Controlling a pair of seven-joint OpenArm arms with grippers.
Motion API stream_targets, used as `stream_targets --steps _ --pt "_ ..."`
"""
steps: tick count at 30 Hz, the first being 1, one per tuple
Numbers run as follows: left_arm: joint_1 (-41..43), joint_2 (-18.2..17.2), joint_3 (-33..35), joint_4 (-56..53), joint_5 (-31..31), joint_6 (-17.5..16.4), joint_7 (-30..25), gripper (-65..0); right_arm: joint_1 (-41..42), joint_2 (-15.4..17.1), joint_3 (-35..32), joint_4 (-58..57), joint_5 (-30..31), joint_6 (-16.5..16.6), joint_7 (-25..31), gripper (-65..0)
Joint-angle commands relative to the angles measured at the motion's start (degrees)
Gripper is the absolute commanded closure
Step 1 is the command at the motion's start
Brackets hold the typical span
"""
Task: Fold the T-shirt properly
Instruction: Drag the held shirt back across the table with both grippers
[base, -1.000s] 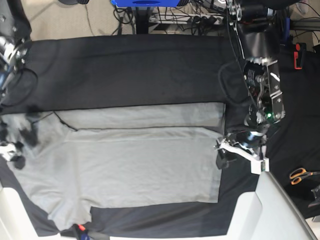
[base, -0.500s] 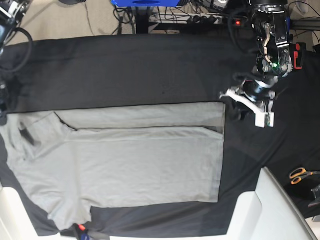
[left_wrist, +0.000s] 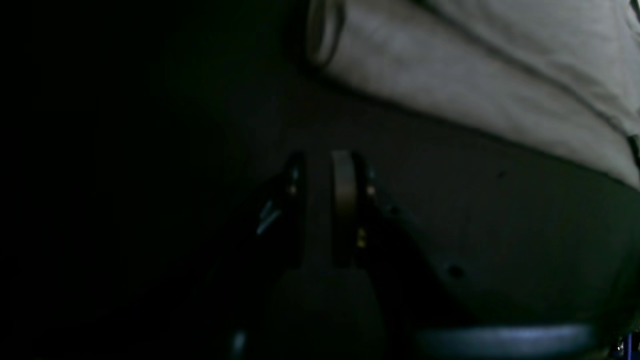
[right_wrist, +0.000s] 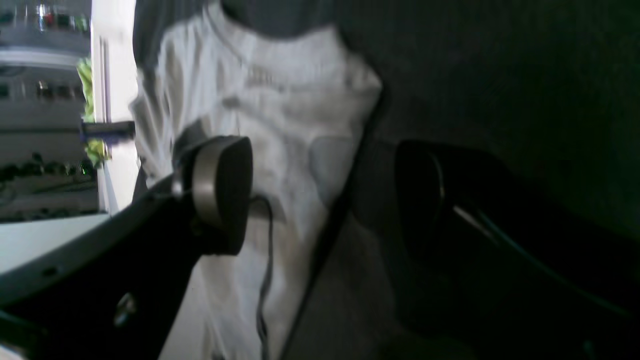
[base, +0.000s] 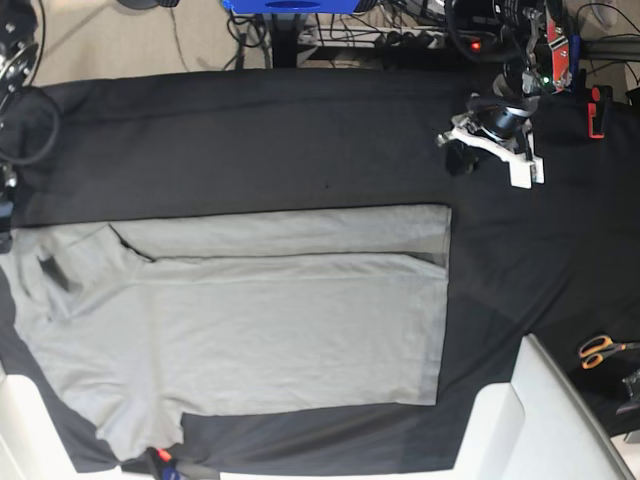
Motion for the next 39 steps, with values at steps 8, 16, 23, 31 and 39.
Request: stream_targets --steps 8,16,23,31,39 --pt "0.48 -0.25 -0.53 1.42 -1.19 -0.47 -1.24 -7.9 2.64 0.69 -2.64 -0.4 -0.71 -0.8 -0.33 -42.0" --pt "0.39 -0.17 -0.53 1.33 -1.27 -0.47 -1.24 -7.9 3.87 0.43 -8.18 -0.49 -0.63 1.75 2.05 -41.9" --pt "-0.22 0.01 -0.61 0.89 -1.36 -0.3 -1.24 -8.1 3.87 0.43 -8.71 -0.58 -0.63 1.75 2.66 -5.1" --pt "-2.42 3.44 -5.36 -1.13 -1.45 -0.21 -1.24 -32.3 3.87 0.43 -8.71 -0.58 -0.63 1.75 2.31 -0.5" --pt "-8.66 4.93 -5.71 -9.66 -1.36 -0.21 -1.33 -42.8 3.69 0.43 -8.71 -0.58 -0.63 1.83 2.22 -0.2"
